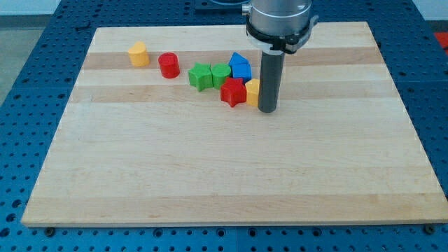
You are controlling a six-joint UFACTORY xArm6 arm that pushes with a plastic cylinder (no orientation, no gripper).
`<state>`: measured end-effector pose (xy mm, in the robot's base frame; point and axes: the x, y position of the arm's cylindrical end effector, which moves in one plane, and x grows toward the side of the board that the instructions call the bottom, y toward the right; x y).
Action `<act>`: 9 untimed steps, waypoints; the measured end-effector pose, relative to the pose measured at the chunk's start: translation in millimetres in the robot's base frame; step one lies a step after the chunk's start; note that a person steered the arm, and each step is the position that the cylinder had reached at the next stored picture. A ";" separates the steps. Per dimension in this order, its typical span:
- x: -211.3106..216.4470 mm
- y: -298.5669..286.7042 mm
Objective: Slide yellow heart closer to the green star
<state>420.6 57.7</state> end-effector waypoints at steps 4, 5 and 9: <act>-34.3 24.3; -41.9 64.1; 18.5 -62.5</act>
<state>439.1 -4.8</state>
